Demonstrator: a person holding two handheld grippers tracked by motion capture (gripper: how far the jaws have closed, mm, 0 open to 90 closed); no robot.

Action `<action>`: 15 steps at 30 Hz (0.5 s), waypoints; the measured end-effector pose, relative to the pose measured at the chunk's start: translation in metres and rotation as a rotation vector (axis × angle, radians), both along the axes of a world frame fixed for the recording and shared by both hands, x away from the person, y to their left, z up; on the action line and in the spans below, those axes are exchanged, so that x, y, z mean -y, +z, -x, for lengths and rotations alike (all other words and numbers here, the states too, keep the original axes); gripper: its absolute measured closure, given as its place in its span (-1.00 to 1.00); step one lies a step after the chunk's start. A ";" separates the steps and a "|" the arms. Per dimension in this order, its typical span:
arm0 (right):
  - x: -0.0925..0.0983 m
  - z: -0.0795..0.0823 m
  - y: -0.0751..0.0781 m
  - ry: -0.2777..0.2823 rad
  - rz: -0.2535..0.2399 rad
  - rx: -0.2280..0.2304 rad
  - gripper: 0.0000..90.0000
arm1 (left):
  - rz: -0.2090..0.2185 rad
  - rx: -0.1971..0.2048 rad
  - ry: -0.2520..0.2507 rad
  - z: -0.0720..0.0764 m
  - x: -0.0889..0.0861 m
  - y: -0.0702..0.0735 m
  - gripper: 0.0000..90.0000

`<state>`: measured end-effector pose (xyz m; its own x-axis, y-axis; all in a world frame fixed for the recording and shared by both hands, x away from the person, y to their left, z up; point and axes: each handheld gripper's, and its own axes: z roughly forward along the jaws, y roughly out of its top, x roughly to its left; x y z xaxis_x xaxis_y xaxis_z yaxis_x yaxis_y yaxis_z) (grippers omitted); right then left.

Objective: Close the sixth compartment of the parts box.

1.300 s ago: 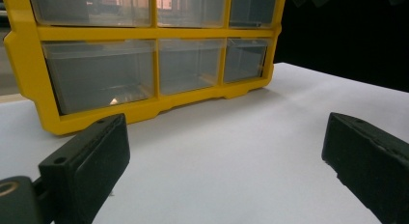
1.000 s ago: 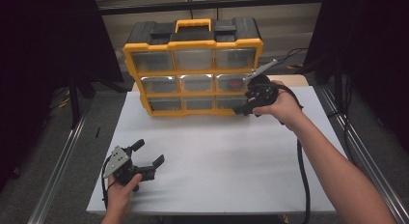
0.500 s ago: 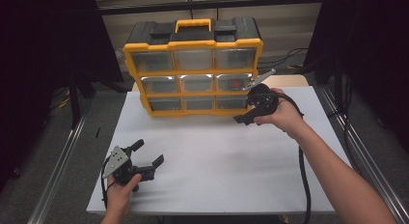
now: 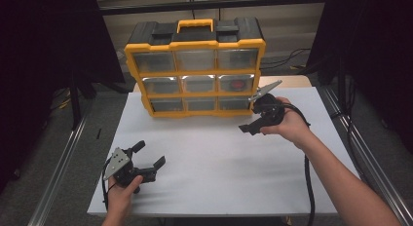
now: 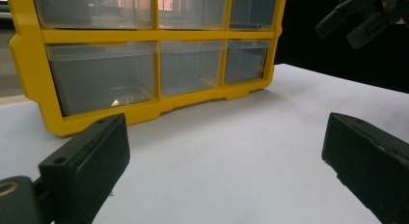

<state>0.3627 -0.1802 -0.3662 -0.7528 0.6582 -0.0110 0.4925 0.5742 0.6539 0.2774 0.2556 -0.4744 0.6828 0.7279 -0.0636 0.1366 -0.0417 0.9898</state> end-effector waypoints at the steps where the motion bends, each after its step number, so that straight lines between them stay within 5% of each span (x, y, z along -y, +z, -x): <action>1: 0.001 0.001 -0.001 0.000 0.003 -0.002 -0.65 | 0.001 0.000 0.000 0.000 0.000 0.000 -0.93; 8: 0.008 0.008 -0.010 0.010 0.011 -0.007 -0.66 | -0.002 0.000 -0.003 0.000 0.000 0.000 -0.93; 9: 0.009 0.010 -0.011 0.000 0.016 -0.010 -0.66 | 0.049 -0.007 0.010 0.001 0.004 -0.001 -0.93; 10: 0.010 0.010 -0.013 0.006 0.011 -0.010 -0.66 | 0.009 -0.002 -0.001 0.000 0.001 0.000 -0.93; 15: 0.014 0.016 -0.019 -0.003 0.028 -0.017 -0.67 | -0.002 -0.003 -0.011 0.000 0.001 -0.001 -0.93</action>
